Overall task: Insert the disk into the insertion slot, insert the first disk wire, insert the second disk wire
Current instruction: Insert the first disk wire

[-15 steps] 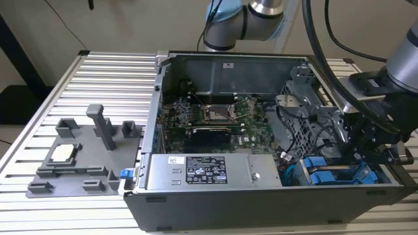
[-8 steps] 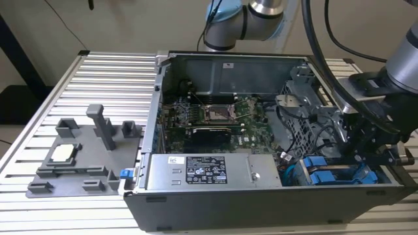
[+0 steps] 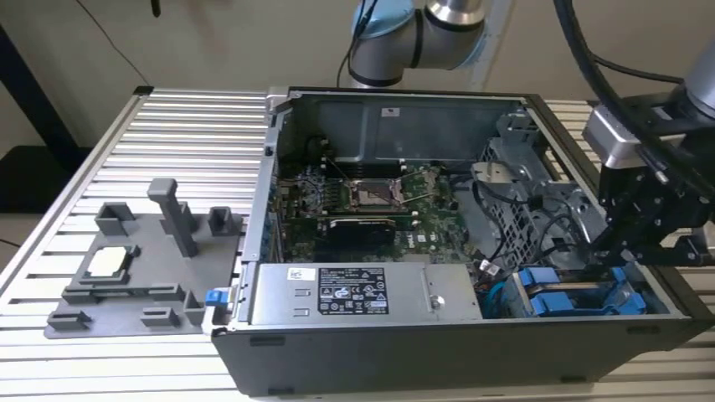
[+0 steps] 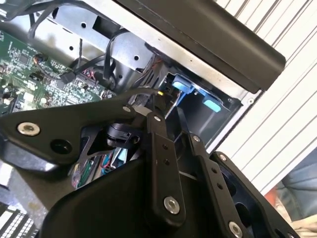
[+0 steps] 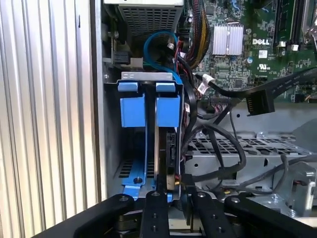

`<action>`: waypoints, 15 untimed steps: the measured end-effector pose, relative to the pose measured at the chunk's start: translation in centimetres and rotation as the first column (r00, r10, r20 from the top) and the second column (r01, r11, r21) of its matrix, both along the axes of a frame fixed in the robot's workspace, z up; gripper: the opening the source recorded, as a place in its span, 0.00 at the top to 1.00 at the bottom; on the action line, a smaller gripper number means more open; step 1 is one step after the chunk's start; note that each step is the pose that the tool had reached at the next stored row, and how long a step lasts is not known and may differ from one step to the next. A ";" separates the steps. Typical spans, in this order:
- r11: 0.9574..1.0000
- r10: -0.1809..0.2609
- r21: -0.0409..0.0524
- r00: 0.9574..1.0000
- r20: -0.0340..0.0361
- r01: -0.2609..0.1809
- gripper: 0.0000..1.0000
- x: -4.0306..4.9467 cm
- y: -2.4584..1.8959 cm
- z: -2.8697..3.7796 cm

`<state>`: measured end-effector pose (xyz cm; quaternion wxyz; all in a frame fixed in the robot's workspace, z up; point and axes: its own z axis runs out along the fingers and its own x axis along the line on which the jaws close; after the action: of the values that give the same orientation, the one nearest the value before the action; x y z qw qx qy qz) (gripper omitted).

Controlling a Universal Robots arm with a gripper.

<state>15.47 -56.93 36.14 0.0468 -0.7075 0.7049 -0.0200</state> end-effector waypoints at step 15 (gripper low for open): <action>1.000 -0.001 -0.001 1.000 0.000 0.001 0.73 -0.02 0.65 2.89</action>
<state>15.45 -56.28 39.03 0.0465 -0.7072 0.7052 -0.0203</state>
